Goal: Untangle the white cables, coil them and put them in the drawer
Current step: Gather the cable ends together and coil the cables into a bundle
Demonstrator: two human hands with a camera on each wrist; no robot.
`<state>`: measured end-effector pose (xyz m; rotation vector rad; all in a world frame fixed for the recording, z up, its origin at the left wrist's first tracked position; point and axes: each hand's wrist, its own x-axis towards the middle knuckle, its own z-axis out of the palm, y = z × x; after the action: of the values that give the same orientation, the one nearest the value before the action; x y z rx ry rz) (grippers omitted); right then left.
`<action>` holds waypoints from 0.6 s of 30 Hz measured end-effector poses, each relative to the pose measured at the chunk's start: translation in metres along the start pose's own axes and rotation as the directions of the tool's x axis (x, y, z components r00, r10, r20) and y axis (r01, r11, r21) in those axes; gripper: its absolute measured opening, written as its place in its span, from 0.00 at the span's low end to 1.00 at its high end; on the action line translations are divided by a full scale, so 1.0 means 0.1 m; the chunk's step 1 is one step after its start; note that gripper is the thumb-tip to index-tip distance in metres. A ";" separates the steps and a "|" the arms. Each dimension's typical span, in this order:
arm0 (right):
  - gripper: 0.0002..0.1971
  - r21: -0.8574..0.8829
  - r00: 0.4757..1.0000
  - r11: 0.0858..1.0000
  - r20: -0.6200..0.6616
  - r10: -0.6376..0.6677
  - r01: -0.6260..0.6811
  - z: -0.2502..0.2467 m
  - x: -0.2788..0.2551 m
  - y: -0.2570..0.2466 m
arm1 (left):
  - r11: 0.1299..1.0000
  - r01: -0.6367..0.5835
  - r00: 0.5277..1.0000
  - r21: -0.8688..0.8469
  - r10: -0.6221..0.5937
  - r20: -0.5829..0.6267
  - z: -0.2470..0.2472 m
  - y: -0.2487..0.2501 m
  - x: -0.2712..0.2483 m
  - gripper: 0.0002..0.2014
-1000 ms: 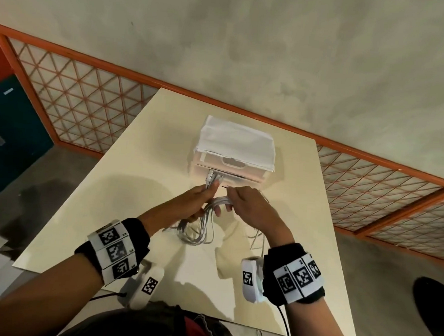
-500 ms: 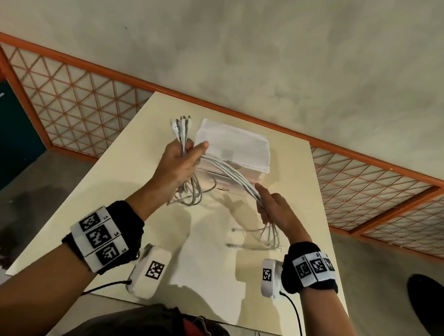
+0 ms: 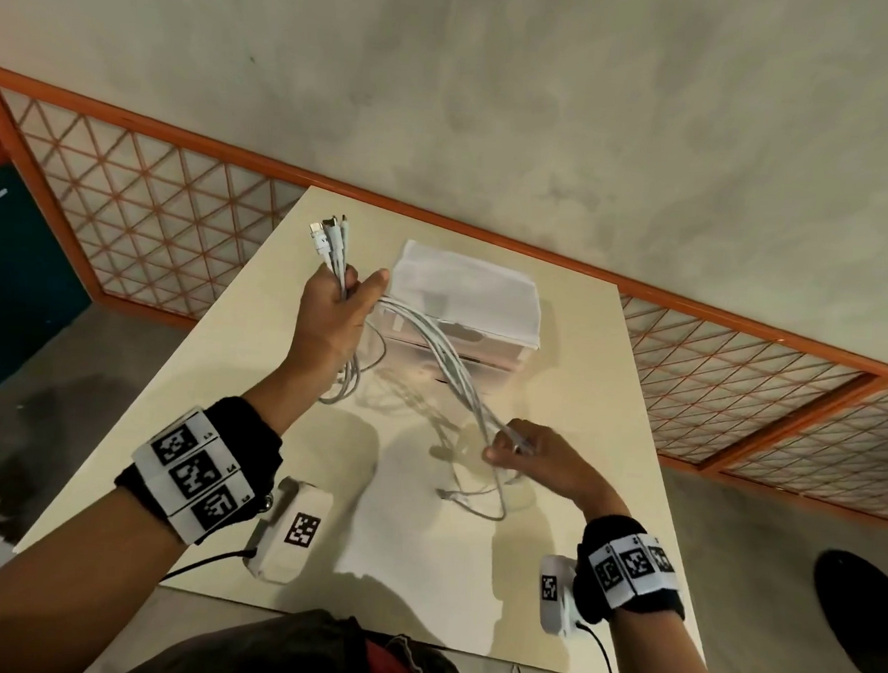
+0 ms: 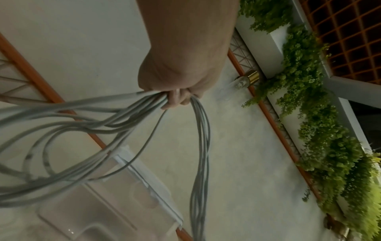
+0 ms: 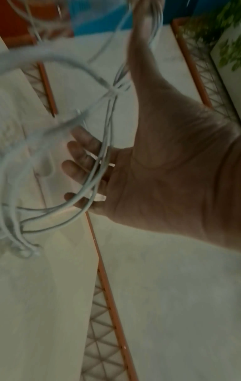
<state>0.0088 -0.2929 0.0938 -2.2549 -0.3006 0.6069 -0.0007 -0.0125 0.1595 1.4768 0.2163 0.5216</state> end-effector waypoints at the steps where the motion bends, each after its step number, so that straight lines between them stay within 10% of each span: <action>1: 0.19 -0.047 1.000 0.999 0.006 -0.004 0.004 0.09 0.01 0.00 | 1.000 -0.013 1.000 -0.002 0.013 0.005 0.02 0.01 -0.01 0.23; 7: 0.08 -0.203 0.999 0.979 -0.051 -0.006 -0.004 0.32 0.05 0.21 | 0.998 0.004 1.000 -0.058 -0.004 -0.004 0.01 0.05 0.06 0.23; 13: 0.06 -0.279 0.912 0.947 -0.409 0.034 -0.160 -0.16 -0.01 0.42 | 0.982 0.036 0.988 0.187 -0.064 0.142 -0.08 -0.11 0.01 0.23; 18: 0.40 -0.433 0.940 0.843 -0.028 0.341 -0.319 -0.38 -0.05 0.28 | 0.928 0.010 0.909 0.373 -0.164 0.383 -0.04 -0.14 -0.12 0.19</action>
<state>0.0242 -0.3376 0.0974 -2.7561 -0.0677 0.8447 -0.0106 -0.0144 0.1428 1.8931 0.0467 0.0853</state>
